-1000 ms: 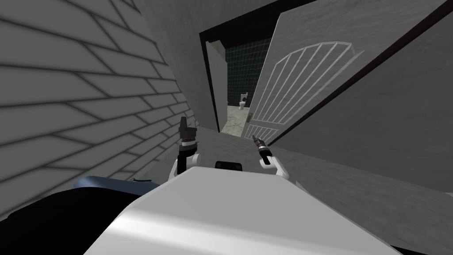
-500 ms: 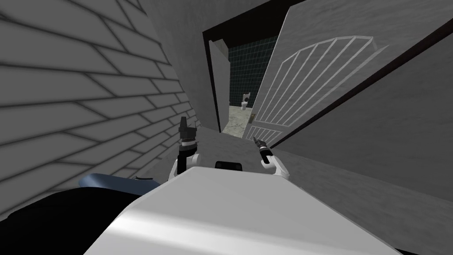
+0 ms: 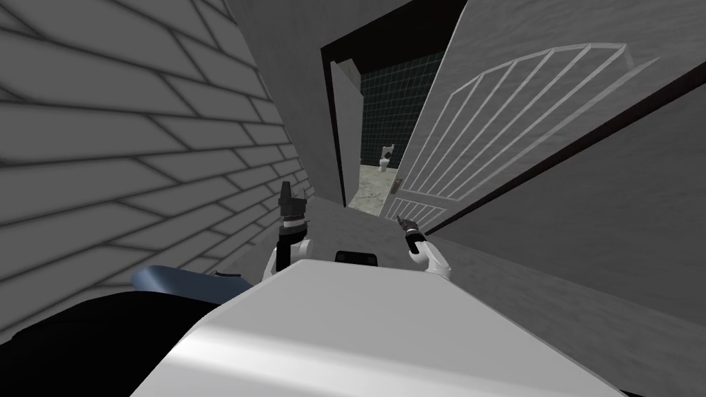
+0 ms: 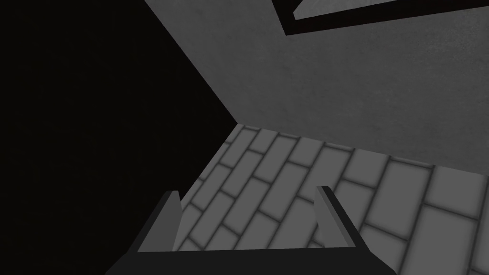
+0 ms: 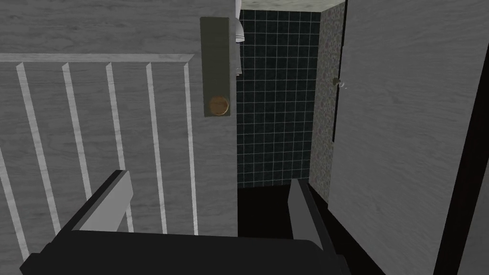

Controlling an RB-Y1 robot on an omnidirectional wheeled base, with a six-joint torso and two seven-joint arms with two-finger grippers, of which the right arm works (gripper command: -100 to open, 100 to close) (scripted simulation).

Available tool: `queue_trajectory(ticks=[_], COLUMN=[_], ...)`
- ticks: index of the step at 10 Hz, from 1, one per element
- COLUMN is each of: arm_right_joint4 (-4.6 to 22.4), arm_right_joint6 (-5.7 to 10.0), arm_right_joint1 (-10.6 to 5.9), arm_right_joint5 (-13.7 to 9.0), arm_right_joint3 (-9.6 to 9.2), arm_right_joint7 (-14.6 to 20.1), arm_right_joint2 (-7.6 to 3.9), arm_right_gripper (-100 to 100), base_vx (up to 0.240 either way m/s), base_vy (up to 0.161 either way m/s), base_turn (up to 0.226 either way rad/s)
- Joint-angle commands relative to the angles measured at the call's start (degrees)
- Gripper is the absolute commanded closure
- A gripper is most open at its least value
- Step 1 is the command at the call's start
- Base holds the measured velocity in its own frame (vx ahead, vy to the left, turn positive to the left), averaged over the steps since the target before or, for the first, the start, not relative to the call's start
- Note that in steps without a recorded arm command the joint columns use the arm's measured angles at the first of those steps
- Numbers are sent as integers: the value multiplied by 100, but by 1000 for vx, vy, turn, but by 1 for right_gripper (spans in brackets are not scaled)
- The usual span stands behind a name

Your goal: Push the door open

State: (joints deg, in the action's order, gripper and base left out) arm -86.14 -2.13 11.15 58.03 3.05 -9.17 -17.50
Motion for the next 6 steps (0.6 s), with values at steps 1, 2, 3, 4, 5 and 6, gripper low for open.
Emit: queue_trajectory(ticks=[1,2,3,4,5,6], arm_right_joint4=[218,218,414,414,610,610], arm_right_joint6=[-139,-139,-273,-273,-407,-407], arm_right_joint1=[-72,-72,-149,-149,-226,-226], arm_right_joint5=[286,407,608,710,895,1019], arm_right_joint3=[30,30,39,39,48,48], arm_right_joint7=[-31,-31,-46,-46,-61,-61], arm_right_joint2=[-47,-47,-121,-121,-195,-195], arm_right_gripper=[-100,-100,-100,-100,-100,-100], base_vx=[56,49,62,50,51,48], base_vy=[7,0,-5,-4,-3,-5], base_turn=[75,58,105,55,106,50])
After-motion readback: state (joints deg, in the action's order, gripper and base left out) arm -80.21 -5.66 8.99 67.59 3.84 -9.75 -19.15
